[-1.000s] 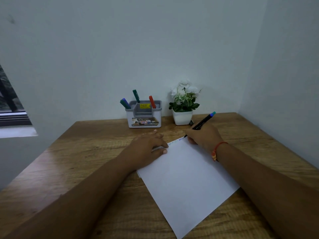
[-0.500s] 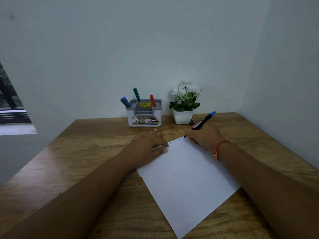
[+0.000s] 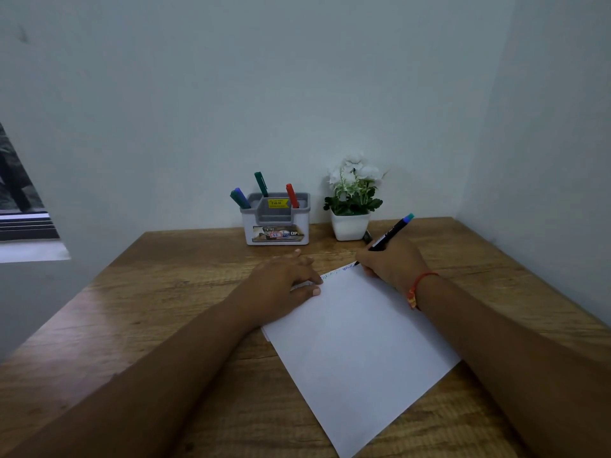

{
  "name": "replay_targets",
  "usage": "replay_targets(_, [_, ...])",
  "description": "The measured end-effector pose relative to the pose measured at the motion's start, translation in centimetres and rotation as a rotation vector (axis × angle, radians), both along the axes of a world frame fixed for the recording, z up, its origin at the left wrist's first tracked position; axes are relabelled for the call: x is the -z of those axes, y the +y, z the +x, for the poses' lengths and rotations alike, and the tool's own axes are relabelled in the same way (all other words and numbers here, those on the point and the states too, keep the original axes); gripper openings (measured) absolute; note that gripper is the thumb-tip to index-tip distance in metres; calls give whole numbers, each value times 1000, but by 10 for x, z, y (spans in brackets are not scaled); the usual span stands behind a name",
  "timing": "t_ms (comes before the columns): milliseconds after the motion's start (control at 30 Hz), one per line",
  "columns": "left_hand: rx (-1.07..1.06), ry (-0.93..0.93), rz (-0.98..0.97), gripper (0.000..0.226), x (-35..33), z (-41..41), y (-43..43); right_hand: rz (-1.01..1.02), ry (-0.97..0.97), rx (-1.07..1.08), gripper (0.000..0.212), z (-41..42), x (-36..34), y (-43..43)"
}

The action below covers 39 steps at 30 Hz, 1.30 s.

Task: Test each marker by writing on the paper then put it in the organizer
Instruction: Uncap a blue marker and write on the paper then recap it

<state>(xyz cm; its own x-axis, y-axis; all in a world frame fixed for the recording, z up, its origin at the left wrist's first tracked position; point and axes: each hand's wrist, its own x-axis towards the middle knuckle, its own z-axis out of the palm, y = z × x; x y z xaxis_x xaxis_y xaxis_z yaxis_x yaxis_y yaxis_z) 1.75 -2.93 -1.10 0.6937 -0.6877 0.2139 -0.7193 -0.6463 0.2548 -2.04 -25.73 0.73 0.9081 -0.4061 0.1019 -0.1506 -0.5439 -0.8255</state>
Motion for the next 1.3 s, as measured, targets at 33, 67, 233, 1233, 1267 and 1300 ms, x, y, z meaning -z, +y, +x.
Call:
replay_targets(33, [-2, 2, 0, 33, 0, 0, 0, -4, -2, 1, 23, 0, 0, 0])
replay_targets(67, [-5, 4, 1, 33, 0, 0, 1, -4, -1, 3, 23, 0, 0, 0])
replay_targets(233, [-1, -6, 3, 33, -1, -2, -1, 21, 13, -14, 23, 0, 0, 0])
replay_targets(1233, [-247, 76, -31, 31, -21, -2, 14, 258, -210, -272, 9, -15, -16, 20])
replay_targets(1267, [-258, 74, -45, 30, -22, -2, 14, 327, -187, -247, 13, -14, -18, 22])
replay_targets(1300, [-274, 69, -68, 29, -22, -2, 15, 400, -161, -228, 19, -14, -20, 25])
